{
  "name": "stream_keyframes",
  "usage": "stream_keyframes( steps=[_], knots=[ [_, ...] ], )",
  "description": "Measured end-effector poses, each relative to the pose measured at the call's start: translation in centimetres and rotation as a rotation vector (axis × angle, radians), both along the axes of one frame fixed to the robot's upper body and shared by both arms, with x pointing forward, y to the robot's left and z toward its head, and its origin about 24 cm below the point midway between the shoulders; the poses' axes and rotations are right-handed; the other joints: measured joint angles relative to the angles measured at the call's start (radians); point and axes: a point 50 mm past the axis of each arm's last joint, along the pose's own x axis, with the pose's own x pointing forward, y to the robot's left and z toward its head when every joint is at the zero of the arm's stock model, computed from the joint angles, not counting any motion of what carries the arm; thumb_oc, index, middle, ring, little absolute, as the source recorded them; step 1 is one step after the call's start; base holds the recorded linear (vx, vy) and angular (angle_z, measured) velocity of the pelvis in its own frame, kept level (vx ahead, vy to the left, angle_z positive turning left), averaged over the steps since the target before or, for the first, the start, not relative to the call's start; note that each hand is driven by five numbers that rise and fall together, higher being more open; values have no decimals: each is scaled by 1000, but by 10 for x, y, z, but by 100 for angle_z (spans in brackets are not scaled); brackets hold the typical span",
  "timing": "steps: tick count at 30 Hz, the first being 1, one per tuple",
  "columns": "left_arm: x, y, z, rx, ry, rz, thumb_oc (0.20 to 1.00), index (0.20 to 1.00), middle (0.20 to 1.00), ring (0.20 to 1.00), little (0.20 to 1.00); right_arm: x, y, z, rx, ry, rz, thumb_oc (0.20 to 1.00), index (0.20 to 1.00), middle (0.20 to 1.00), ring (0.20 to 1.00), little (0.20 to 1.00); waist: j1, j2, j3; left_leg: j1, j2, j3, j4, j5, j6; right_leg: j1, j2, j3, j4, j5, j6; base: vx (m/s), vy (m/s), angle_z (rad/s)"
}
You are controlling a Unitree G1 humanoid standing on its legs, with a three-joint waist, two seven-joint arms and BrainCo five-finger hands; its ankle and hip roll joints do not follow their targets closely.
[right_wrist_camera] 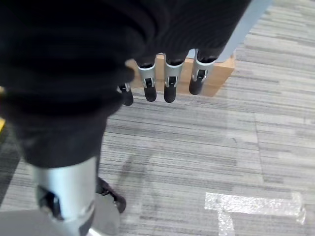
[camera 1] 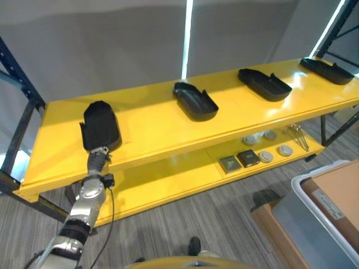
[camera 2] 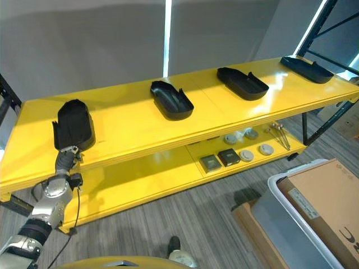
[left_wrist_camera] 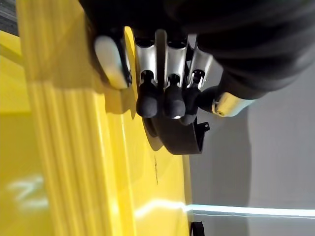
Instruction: Move parts from the plastic box to the shelf.
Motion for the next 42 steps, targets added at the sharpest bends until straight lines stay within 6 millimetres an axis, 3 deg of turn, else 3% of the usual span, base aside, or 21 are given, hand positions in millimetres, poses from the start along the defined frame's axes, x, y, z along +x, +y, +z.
stream_keyframes(
  steps=[2,3,4,7,8,9,10,11,18,25,35,42],
  knots=[
    [3,8,7,12,-17,14,200,200,200,200,200,0,-4,1,-12,0,2,1000,1000,1000,1000,1000,-6,-6,5,-2,-2,-3,0,-10,2,8,12,4,-46,-19,15,1,1,-8],
    [6,11,12,11,-33,23,200,200,200,200,200,3,-8,3,-22,-8,8,1000,1000,1000,1000,1000,0,3,13,-6,9,-4,-1,-14,6,12,19,3,-66,-25,25,7,2,-33],
    [15,11,24,-5,-78,29,200,200,200,200,200,14,-12,6,-32,-31,12,1000,1000,1000,1000,1000,12,33,31,-20,44,1,-1,28,-7,-1,37,0,-12,-33,4,9,2,-17],
    [20,6,37,-19,-129,5,200,200,200,200,200,-1,-11,4,-31,3,3,1000,1000,1000,1000,1000,-8,5,31,-12,30,-13,1,15,-27,-14,23,-3,23,-61,5,3,-1,12],
    [21,3,46,-22,-156,-10,200,200,200,200,200,2,-12,4,-33,-3,5,1000,1000,1000,1000,1000,-1,13,33,-14,22,-15,6,10,-13,-8,22,0,-7,-64,11,-4,-1,-9],
    [23,-1,56,-35,-198,-25,200,200,200,200,200,6,-17,7,-45,-15,12,1000,1000,1000,1000,1000,10,46,43,-21,45,-23,-1,-12,7,8,38,-9,-28,-65,23,-4,1,-20],
    [26,-4,64,-47,-228,-39,200,200,200,200,200,17,-18,9,-49,-41,16,1000,1000,1000,1000,1000,15,71,55,-30,66,-17,-1,20,-13,1,53,-16,-12,-65,12,0,0,0],
    [26,-13,78,-66,-283,-83,200,200,200,200,200,11,-14,6,-37,-25,7,1000,1000,1000,1000,1000,15,57,60,-26,58,-23,-1,32,-23,1,34,-19,36,-74,-14,0,5,15],
    [22,-30,100,-88,-347,-189,200,200,200,200,200,5,-17,7,-50,-12,11,1000,1000,1000,1000,1000,26,68,65,-7,49,-43,-1,26,-32,71,41,-19,-68,-28,-20,-8,3,2],
    [13,-27,85,-92,-271,-196,200,200,200,200,200,3,-13,6,-39,-15,19,1000,1000,1000,1000,1000,35,66,64,19,17,-44,1,18,-23,87,16,-4,-68,-2,-20,1,0,2],
    [10,-24,69,-96,-198,-194,200,200,200,200,200,5,-12,6,-37,-21,22,1000,1000,1000,1000,1000,44,68,62,37,13,-44,-1,1,-17,110,8,-6,-68,-18,-2,0,0,0],
    [3,-32,61,-134,-185,-291,200,200,200,200,200,3,-12,6,-38,-17,20,1000,1000,1000,1000,1000,45,74,57,33,13,-44,-1,1,-17,109,7,-6,-68,-17,-2,0,0,0]
  ],
)
